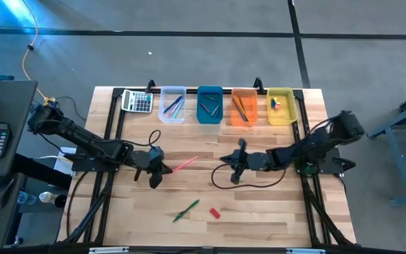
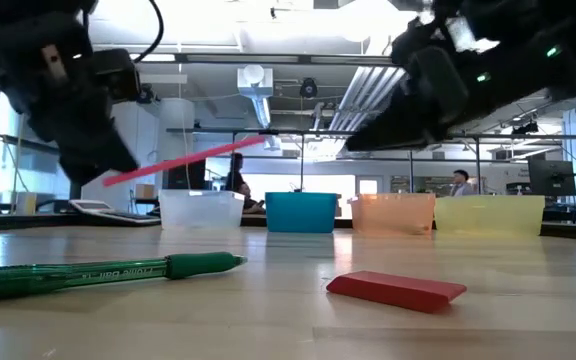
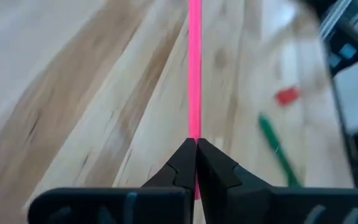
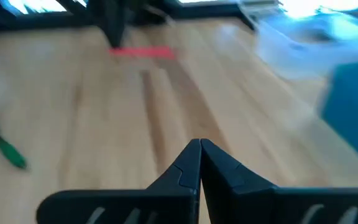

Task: Sort crayons/erasers/pens/pencils in bins
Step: Put the pink pencil into the orange bin

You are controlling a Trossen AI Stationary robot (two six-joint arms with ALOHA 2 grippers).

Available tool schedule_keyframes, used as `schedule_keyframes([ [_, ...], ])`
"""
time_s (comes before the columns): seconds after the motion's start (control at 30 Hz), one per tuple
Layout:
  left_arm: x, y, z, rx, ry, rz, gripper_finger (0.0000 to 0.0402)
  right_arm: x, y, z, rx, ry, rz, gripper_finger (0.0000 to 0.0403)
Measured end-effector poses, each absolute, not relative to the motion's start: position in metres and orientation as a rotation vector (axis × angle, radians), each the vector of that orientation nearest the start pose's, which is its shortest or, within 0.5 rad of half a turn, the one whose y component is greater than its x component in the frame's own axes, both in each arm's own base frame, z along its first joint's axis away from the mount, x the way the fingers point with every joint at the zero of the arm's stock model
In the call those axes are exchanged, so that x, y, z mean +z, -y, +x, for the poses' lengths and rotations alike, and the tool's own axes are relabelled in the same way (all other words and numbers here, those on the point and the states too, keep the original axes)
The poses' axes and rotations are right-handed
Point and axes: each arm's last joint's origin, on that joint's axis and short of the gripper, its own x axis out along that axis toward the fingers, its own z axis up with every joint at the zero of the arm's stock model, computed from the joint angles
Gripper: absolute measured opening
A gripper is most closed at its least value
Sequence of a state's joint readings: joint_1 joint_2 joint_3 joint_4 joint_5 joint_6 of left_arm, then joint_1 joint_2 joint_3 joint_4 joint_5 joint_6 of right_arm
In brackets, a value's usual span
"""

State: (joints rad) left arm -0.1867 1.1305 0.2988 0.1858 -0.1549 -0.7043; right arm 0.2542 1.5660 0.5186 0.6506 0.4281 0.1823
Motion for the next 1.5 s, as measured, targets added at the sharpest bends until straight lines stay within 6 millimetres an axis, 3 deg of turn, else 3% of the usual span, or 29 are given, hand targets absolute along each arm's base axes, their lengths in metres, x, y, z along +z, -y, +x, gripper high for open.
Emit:
schedule_keyframes([
  [0.23,0.151,0.03,0.194,0.17,-0.381,-0.541,0.0001,0.132,-0.045,0.299,0.02,-0.132,0.165,0.0],
  [0.43,0.15,0.029,0.193,0.175,-0.39,-0.475,0.0001,0.126,-0.032,0.304,0.07,-0.099,0.269,0.0001],
  [0.57,0.142,0.028,0.189,0.228,-0.468,-0.439,0.0,0.117,-0.024,0.307,-0.021,-0.204,0.272,0.002],
  [0.73,0.141,0.028,0.188,0.265,-0.474,-0.383,0.0,0.114,-0.016,0.332,-0.095,-0.478,0.18,0.0079],
  [0.93,0.146,0.038,0.189,0.208,-0.422,-0.319,0.0,0.144,-0.016,0.369,-0.07,-0.804,-0.044,0.0134],
  [1.1,0.147,0.048,0.187,0.167,-0.412,-0.284,0.0,0.154,-0.013,0.39,-0.021,-0.954,-0.111,0.0133],
  [1.5,0.147,0.063,0.181,0.164,-0.406,-0.239,0.0,0.131,0.0,0.405,-0.033,-1.122,-0.103,0.0093],
])
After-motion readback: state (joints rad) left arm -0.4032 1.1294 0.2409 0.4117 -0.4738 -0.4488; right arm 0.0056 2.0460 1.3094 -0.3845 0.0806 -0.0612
